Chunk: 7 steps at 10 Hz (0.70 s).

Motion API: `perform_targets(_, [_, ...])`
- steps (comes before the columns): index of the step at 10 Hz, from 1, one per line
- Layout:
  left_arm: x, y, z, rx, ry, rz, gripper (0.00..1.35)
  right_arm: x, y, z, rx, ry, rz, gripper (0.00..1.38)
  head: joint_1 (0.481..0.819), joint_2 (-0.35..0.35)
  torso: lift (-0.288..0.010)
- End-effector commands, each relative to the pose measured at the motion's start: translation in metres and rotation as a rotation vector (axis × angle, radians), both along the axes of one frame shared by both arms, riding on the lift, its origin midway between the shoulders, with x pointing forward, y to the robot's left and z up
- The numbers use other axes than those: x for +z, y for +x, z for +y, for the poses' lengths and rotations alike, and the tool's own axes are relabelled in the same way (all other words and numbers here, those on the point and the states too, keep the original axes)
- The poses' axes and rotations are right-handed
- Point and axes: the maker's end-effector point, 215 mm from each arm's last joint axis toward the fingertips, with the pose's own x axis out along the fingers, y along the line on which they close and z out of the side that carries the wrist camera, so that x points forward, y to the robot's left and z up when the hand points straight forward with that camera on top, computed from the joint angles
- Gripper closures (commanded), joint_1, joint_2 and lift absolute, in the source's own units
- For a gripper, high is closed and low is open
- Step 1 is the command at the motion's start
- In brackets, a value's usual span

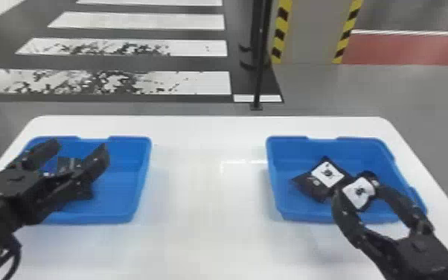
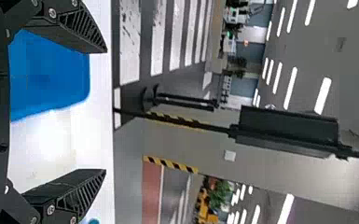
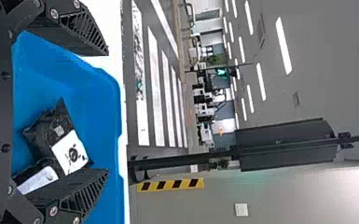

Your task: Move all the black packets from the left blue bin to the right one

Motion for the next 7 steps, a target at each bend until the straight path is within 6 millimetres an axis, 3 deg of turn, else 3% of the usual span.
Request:
perform_targets(1, [-0.015, 0.006, 0.038, 0.074, 0.069, 0.062, 0.15, 0.003, -0.020, 0.012, 0.013, 0.028, 0.014, 0.15, 0.695, 0.064, -0.185])
perform_targets(3, [-0.035, 0.014, 0.077, 0.157, 0.120, 0.148, 0.15, 0.004, -0.031, 0.021, 0.028, 0.054, 0.025, 0.15, 0.695, 0.133, -0.185])
perform_targets(7, [-0.096, 0.033, 0.122, 0.262, 0.109, 0.328, 0.15, 0.008, -0.033, 0.032, 0.046, 0.089, 0.024, 0.15, 0.695, 0.243, -0.185])
